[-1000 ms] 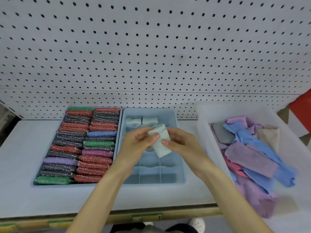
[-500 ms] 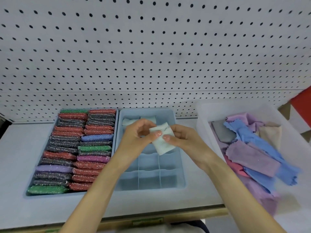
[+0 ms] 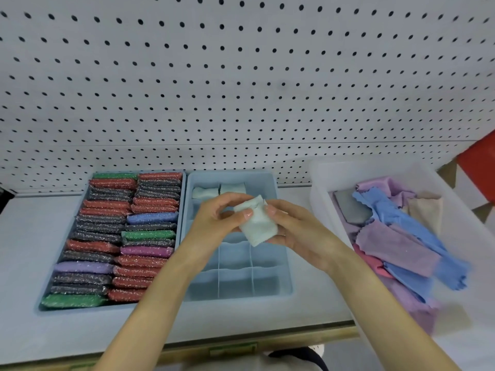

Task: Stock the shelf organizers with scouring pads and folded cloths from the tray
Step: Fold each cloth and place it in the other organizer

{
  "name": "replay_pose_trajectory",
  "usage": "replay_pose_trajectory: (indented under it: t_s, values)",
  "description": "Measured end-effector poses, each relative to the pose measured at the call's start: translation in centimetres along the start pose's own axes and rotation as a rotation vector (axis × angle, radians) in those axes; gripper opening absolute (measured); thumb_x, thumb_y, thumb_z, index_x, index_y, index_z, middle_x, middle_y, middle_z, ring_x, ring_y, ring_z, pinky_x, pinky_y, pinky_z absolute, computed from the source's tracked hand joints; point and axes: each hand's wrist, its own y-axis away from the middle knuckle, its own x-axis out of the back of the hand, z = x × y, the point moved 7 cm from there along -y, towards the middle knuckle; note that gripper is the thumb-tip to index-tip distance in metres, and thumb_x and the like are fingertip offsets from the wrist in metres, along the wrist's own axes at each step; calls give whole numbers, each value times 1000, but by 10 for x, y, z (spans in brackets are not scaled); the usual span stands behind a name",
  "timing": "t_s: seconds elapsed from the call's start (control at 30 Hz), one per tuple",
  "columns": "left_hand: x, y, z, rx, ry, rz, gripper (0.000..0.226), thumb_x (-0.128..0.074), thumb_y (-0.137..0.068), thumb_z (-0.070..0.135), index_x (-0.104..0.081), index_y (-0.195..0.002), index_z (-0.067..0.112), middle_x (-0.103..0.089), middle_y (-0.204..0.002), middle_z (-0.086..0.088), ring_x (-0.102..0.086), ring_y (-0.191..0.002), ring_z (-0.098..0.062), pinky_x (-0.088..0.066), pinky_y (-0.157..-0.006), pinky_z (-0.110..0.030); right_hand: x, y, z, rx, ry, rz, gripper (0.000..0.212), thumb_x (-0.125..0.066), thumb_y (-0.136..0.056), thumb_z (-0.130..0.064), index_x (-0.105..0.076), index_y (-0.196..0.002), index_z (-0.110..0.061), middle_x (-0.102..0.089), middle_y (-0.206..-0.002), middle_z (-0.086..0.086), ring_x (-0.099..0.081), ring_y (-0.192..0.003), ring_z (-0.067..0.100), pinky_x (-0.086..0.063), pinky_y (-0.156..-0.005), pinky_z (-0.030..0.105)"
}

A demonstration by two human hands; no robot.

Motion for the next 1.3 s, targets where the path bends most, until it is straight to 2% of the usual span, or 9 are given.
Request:
replay_pose_trajectory:
  t_s: [0.2,0.33,0.43,0.6,0.7,0.77,0.9,1.07,1.3]
  values:
    - [-2,6,-4,26,-33,0,23,-67,-85,4,-70,-99,21,-70,-104,3,-65,-97,-18,-57,-77,-32,19,7,-2,56,-84,136,49,-79,-70,-11,-63,-115,-6,-69,-106,13,-65,-98,26,-54,-81,34]
    - [-16,18,-6,93,-172,-149,26,-65,-88,10,-66,-113,11,-67,-111,-4,-63,-102,-16,-54,-83,-28,20,20,-26,168,-106,116,30,-69,-71,-14,-68,-100,-6,-71,-92,6,-65,-87,17,-53,-75,27]
    - [-23,26,9,18,-298,-168,26,-72,-84,23,-70,-108,13,-63,-112,11,-58,-109,-6,-47,-92,-25,17,32,-48,242,-33,67,20,-67,-71,-15,-68,-90,-9,-71,-82,3,-65,-78,14,-53,-68,25]
    - [-43,41,51,-36,-228,-195,43,-59,-79,38,-63,-101,1,-59,-81,-1,-56,-66,-7,-49,-60,-18,7,54,-87,373,159,27,12,-74,-73,-10,-73,-83,-18,-71,-82,1,-63,-78,15,-48,-72,27]
    - [-60,50,69,-83,-146,-211,33,-51,-86,37,-64,-104,13,-62,-86,-8,-59,-74,-16,-55,-68,-29,1,63,-99,401,244,24,14,-72,-74,-14,-74,-86,-22,-69,-87,4,-62,-81,18,-45,-73,34]
    - [-63,52,70,-72,-60,-148,20,-49,-95,28,-66,-100,20,-70,-83,2,-65,-73,-11,-55,-63,-26,3,67,-103,416,217,116,17,-76,-76,-11,-71,-89,-22,-65,-90,6,-60,-80,16,-47,-73,32]
    - [-52,55,57,-53,53,106,20,-46,-99,26,-65,-95,20,-72,-83,2,-68,-72,-14,-55,-63,-24,19,92,-102,569,496,655,20,-76,-77,-20,-59,-82,-28,-55,-83,-8,-47,-65,3,-39,-62,13]
    - [-50,70,47,-73,95,159,27,-41,-102,24,-67,-99,20,-75,-88,-3,-71,-82,-18,-58,-69,-30,-27,96,-55,518,593,408,27,-77,-75,-34,-62,-97,-31,-57,-96,-8,-55,-80,0,-42,-67,11]
    - [-40,93,43,-71,157,160,30,-40,-102,18,-66,-104,3,-73,-84,-7,-69,-71,-14,-55,-63,-25,-44,98,-44,630,662,475,32,-80,-73,-24,-59,-97,-29,-55,-96,-11,-56,-87,1,-40,-72,7]
